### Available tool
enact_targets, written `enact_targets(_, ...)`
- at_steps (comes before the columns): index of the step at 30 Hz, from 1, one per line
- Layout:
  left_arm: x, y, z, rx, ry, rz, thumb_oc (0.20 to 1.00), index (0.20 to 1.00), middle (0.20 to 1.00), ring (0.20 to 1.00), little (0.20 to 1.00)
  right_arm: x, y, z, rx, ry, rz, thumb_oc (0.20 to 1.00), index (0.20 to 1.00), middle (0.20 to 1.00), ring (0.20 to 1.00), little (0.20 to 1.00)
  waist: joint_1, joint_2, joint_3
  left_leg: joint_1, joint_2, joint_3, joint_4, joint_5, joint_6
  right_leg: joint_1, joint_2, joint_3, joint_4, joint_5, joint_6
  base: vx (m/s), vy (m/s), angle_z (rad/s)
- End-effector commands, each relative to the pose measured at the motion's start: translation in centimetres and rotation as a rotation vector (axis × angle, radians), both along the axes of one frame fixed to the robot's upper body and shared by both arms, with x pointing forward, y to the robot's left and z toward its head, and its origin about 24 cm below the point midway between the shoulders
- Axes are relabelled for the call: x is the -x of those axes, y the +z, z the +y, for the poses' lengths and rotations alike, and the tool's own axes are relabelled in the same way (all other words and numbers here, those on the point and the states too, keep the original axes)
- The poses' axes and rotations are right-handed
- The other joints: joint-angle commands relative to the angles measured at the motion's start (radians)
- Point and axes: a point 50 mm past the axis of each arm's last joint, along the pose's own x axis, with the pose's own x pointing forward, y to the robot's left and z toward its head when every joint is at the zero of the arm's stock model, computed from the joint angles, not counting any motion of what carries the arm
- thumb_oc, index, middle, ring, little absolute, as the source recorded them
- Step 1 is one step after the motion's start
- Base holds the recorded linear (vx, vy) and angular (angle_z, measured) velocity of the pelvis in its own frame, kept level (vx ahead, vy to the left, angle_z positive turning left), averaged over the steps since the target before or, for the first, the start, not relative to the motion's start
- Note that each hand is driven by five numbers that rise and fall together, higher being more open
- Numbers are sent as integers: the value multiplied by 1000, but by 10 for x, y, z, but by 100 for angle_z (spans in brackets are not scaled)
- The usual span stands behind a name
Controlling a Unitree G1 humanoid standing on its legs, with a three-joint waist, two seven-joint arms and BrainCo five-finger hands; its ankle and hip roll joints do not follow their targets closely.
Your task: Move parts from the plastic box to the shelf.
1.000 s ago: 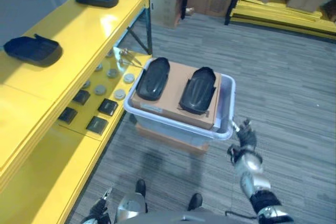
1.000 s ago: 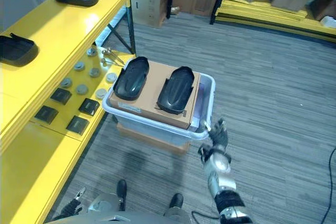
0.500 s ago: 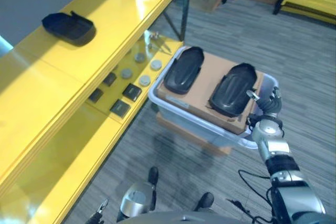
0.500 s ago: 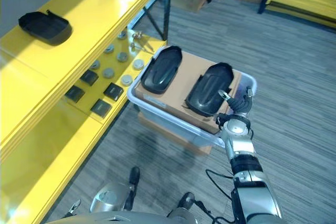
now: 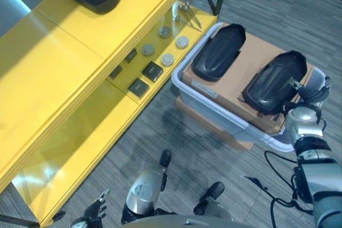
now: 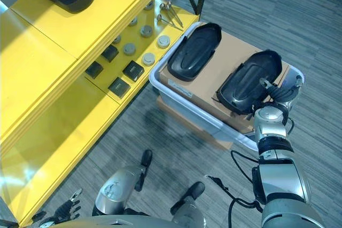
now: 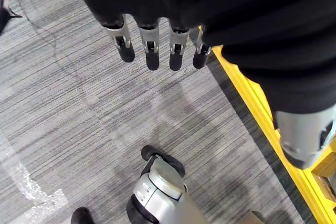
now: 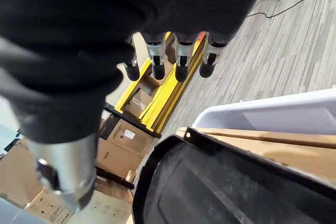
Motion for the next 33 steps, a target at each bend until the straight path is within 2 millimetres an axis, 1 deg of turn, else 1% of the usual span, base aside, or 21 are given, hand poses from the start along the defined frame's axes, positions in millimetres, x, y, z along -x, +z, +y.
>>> enact_targets(1,15,3,15,-34,-7,22,1000,1000,1000,1000,1000,4,20,-14,101,-28,25,1000,1000,1000,1000,1000,18,11,-54,-19,29,-171,-28,-28,-46,-32,-40,38,110,-72,85,0,0,0)
enact_targets(2,15,3,16,-34,-8,20,1000,1000,1000,1000,1000,7,14,-16,91,-33,65,1000,1000,1000,1000,1000,17,11,-51,-20,31,-168,-29,-28,-46,-33,-41,40,107,-70,86,0,0,0)
enact_targets(6,10,4,16,-30,-13,4,1000,1000,1000,1000,1000,10,4,-20,89,-46,136,1000,1000,1000,1000,1000,16,11,-41,-36,32,-163,-19,-28,-45,-46,-43,47,111,-69,86,-9,-3,-1)
enact_targets(9,4,5,16,-24,-16,-20,1000,1000,1000,1000,1000,12,-2,-23,86,-76,165,1000,1000,1000,1000,1000,16,13,-25,-61,31,-161,2,-31,-44,-64,-47,52,124,-72,83,-69,-22,-5)
enact_targets(10,-3,7,17,-21,-22,-37,1000,1000,1000,1000,1000,14,-4,-25,86,-85,176,1000,1000,1000,1000,1000,16,15,-13,-80,30,-161,18,-33,-44,-77,-49,53,133,-74,82,-85,-29,-5)
enact_targets(14,-10,9,19,-20,-17,-56,1000,1000,1000,1000,1000,13,-5,-25,88,-77,192,1000,1000,1000,1000,1000,17,15,9,-113,28,-161,49,-38,-44,-98,-51,56,149,-77,78,-55,-28,-3)
enact_targets(17,-15,11,21,-22,-20,-75,1000,1000,1000,1000,1000,13,-4,-26,84,-72,189,1000,1000,1000,1000,1000,19,15,24,-135,27,-164,60,-38,-45,-112,-50,57,153,-79,75,-60,-33,-1)
enact_targets(20,-23,15,24,-26,-7,-98,1000,1000,1000,1000,1000,10,5,-27,88,-64,163,1000,1000,1000,1000,1000,20,18,40,-161,22,-165,62,-33,-45,-137,-50,61,156,-77,76,-67,-1,1)
enact_targets(27,-27,17,26,-18,-1,-116,1000,1000,1000,1000,1000,3,13,-23,89,-37,136,1000,1000,1000,1000,1000,19,20,51,-186,18,-162,65,-28,-44,-168,-52,68,166,-78,76,-18,4,0)
enact_targets(31,-27,16,24,-8,-9,-127,1000,1000,1000,1000,1000,1,14,-21,66,-28,133,1000,1000,1000,1000,1000,18,20,53,-192,17,-160,67,-27,-45,-176,-53,72,170,-78,76,0,0,0)
enact_targets(32,-28,17,23,-4,-8,-131,1000,1000,1000,1000,1000,0,13,-20,61,-26,135,727,727,727,727,727,18,21,55,-192,17,-159,67,-27,-45,-177,-54,72,171,-78,75,0,0,0)
enact_targets(33,-30,17,22,0,-11,-138,1000,1000,1000,1000,1000,0,11,-19,39,-21,137,200,200,200,200,200,18,22,57,-192,17,-159,67,-27,-44,-179,-54,73,172,-78,75,0,0,0)
